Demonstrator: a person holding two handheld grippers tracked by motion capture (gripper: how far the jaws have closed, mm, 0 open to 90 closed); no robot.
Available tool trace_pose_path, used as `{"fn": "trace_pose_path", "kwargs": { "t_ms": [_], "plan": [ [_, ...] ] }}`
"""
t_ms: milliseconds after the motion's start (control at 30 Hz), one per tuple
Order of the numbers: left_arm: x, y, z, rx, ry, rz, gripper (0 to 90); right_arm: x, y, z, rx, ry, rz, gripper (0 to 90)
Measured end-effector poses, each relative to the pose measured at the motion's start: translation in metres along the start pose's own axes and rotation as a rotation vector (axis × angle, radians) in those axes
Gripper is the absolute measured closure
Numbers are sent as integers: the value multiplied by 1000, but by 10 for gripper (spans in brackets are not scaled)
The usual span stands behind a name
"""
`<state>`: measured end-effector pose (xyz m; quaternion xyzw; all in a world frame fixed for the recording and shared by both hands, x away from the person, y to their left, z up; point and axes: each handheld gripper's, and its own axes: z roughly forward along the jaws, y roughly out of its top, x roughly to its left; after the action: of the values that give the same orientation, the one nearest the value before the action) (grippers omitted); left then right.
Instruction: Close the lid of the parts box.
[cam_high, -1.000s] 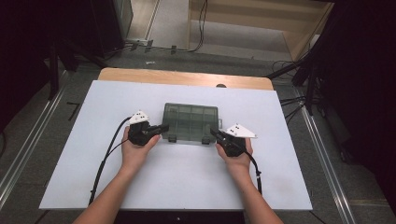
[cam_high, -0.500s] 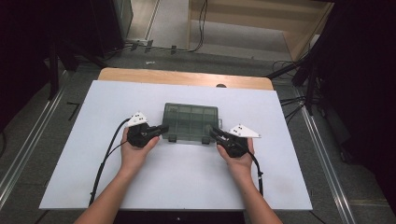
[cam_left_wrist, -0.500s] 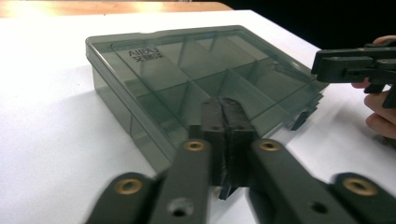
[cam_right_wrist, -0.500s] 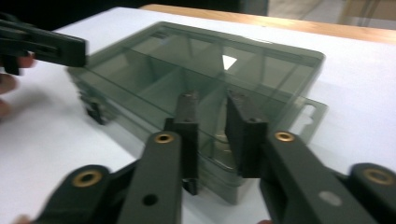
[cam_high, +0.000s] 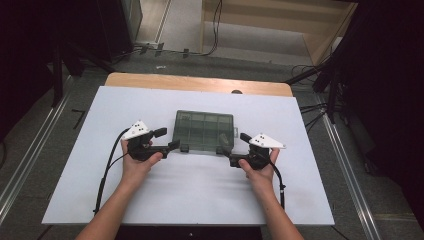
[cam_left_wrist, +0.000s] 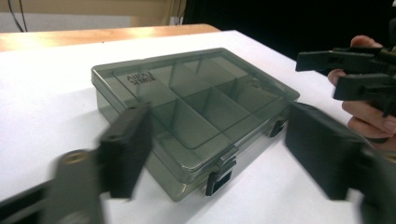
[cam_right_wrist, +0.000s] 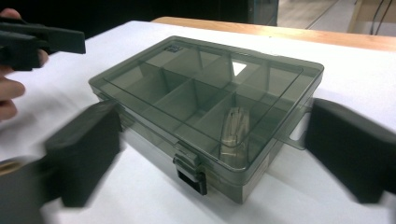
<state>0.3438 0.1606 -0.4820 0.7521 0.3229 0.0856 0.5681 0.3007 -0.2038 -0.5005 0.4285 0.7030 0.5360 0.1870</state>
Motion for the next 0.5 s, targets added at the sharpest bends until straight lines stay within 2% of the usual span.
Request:
{"fn": "trace_pose_path", "kwargs": {
  "t_ms": [100, 200, 500],
  "plan": [
    [-1, -3, -3, 17, 3, 25, 0, -1, -1, -5, -16, 17, 1, 0],
    [-2, -4, -6, 17, 23, 35, 0, 0, -2, -9, -20, 2, -16, 0],
    [-4, -9, -15, 24, 31, 52, 0, -5, -5, -20, -29, -13, -4, 0]
  ]
}}
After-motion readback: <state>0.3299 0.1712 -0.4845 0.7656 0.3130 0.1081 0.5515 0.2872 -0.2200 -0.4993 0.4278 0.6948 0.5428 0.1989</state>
